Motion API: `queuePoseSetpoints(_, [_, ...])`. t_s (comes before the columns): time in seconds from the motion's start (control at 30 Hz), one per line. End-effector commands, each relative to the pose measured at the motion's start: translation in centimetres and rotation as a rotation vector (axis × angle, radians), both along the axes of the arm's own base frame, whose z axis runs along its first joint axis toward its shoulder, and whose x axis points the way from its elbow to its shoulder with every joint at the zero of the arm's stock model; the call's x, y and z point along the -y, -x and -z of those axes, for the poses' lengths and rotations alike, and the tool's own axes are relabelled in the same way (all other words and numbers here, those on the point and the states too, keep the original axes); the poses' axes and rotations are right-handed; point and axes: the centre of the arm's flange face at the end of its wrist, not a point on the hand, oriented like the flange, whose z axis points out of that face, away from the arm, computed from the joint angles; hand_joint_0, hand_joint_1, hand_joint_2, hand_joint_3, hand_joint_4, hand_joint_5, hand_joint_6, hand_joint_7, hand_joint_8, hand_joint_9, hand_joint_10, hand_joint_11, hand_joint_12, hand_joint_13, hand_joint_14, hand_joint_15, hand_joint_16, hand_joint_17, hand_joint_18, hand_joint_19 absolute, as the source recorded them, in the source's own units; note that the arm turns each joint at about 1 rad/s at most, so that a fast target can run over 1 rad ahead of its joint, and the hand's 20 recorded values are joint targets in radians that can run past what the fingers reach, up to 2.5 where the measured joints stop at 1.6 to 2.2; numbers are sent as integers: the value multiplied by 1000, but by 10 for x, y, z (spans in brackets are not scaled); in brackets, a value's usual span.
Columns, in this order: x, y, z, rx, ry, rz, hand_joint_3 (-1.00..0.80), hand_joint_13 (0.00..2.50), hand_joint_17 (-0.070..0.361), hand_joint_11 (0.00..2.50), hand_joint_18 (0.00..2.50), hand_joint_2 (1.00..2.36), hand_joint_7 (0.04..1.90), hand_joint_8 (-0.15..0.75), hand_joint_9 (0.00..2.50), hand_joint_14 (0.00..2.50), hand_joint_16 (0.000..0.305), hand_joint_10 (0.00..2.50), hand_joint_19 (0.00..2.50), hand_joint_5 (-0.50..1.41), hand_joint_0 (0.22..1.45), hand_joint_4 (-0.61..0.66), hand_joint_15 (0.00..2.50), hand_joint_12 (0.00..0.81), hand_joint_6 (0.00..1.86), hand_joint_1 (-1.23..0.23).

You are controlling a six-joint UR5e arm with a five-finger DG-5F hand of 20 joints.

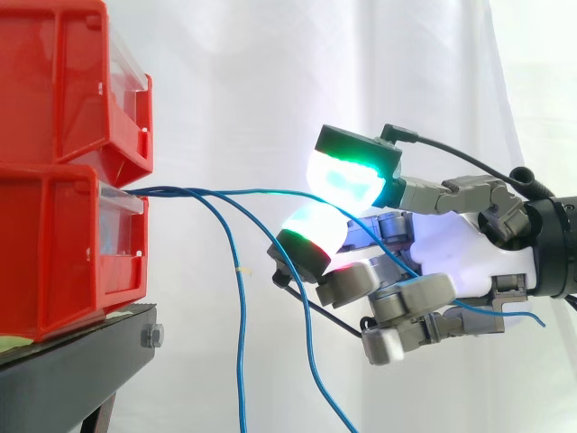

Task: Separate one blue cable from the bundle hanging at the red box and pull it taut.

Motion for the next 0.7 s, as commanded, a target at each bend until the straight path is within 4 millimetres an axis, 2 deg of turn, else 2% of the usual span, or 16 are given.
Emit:
queuePoseSetpoints(0.0, [-1,0,0,1,0,-1,-244,967,55,1641,917,1020,1078,226,891,976,25,533,1131,-230,835,75,1593,231,819,-786])
queuePoseSetpoints(0.03, [-1,0,0,1,0,-1,-246,943,54,1589,919,1020,1078,220,858,1137,24,760,1145,-230,835,75,1546,232,819,-786])
queuePoseSetpoints(0.1, [1,0,-1,2,0,1,-244,923,53,1594,924,1019,1073,223,818,1200,24,1012,1172,-229,835,76,1591,239,819,-786])
queuePoseSetpoints(0.13, [-1,0,0,1,0,-1,-245,914,55,1574,929,1019,1067,222,809,1226,24,1073,1178,-229,835,74,1602,236,819,-786])
queuePoseSetpoints(0.2, [1,0,0,1,0,1,-240,853,52,1543,965,1020,1062,227,792,1476,23,1177,1299,-228,833,78,1586,242,819,-787])
queuePoseSetpoints(0.27, [1,0,0,1,0,1,-241,789,45,1532,1045,1020,1060,229,782,1779,20,1212,1524,-225,833,81,1542,248,817,-788])
queuePoseSetpoints(0.37, [-1,0,0,-1,2,-1,-242,763,42,1491,1112,1020,1062,234,762,1937,19,1278,1686,-223,833,87,1519,253,815,-790])
queuePoseSetpoints(0.53, [0,0,-1,2,3,1,-240,755,38,1467,1167,1020,1051,237,744,2115,17,1365,1871,-221,837,95,1517,258,815,-795])
queuePoseSetpoints(0.67, [1,0,0,-1,0,1,-245,757,37,1438,1196,1020,1055,239,732,2186,16,1409,1901,-221,844,99,1503,259,814,-793])
